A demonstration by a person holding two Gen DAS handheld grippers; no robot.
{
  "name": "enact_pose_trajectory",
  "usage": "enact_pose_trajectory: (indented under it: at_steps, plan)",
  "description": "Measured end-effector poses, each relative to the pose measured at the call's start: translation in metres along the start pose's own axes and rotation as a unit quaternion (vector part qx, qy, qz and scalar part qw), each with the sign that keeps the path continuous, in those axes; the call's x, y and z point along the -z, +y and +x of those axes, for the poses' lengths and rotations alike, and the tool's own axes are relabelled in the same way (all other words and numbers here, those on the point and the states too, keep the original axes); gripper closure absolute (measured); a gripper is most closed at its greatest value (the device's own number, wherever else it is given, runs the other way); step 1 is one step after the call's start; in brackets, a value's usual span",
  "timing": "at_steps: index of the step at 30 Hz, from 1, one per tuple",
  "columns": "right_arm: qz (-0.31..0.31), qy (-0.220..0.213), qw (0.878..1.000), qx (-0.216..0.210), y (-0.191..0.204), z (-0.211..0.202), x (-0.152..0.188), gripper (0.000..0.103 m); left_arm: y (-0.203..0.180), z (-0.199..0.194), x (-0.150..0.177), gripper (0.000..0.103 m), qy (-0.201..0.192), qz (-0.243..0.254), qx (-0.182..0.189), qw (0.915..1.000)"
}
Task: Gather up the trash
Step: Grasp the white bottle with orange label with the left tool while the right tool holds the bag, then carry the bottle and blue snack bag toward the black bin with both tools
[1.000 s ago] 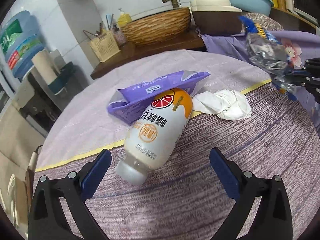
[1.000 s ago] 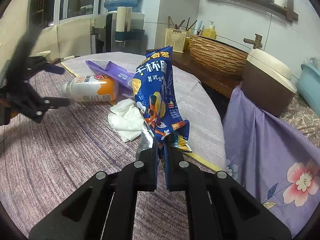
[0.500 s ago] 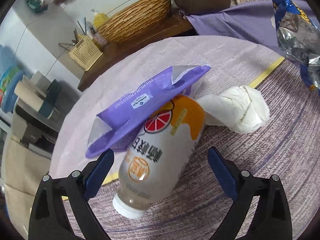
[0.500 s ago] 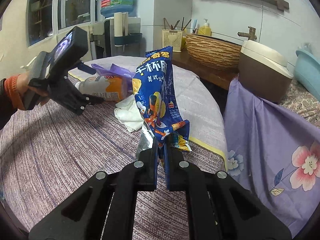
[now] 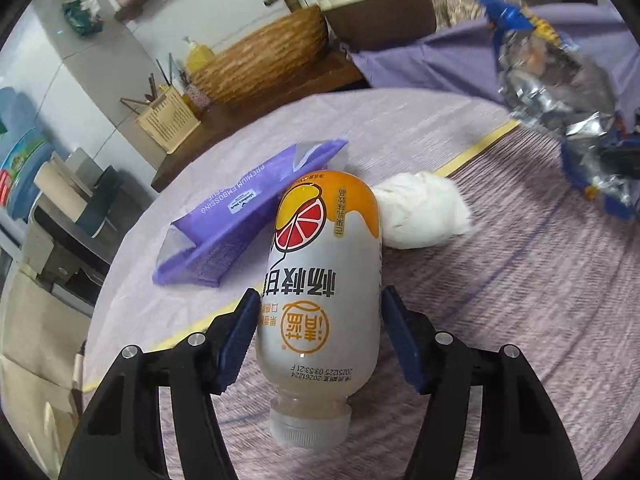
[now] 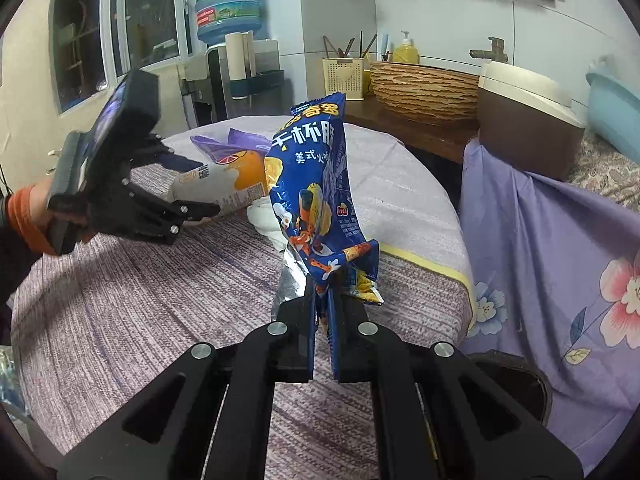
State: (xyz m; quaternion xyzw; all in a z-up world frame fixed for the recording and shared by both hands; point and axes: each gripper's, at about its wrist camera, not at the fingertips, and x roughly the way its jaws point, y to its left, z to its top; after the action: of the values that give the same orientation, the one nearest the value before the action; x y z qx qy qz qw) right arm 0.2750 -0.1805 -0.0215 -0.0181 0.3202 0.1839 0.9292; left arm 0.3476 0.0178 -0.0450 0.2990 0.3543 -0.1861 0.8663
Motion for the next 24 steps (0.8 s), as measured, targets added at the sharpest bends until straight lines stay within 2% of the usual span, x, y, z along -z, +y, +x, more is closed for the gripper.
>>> enact_pose_trajectory:
  at_steps: [4, 7, 12, 19, 24]
  plan:
    - [0.006, -0.007, 1.0, -0.002, 0.005, -0.01, 0.01, 0.097, -0.006, -0.027, 0.021, 0.041, -0.027, -0.063, 0.016, 0.9975]
    - [0.014, -0.01, 1.0, -0.008, 0.007, -0.019, 0.018, 0.097, -0.014, -0.051, 0.04, 0.041, -0.046, -0.108, 0.035, 0.9924]
    - [0.046, -0.02, 0.999, -0.018, 0.007, -0.036, 0.033, 0.097, -0.035, -0.092, 0.057, 0.041, -0.087, -0.126, 0.027, 0.9879]
    - [0.087, -0.034, 0.995, -0.019, 0.001, -0.062, 0.058, 0.097, -0.067, -0.135, 0.064, 0.041, -0.138, -0.171, 0.021, 0.9753]
    - [0.128, -0.042, 0.991, -0.004, -0.02, -0.086, 0.084, 0.097, -0.104, -0.148, 0.057, 0.041, -0.167, -0.187, 0.079, 0.9647]
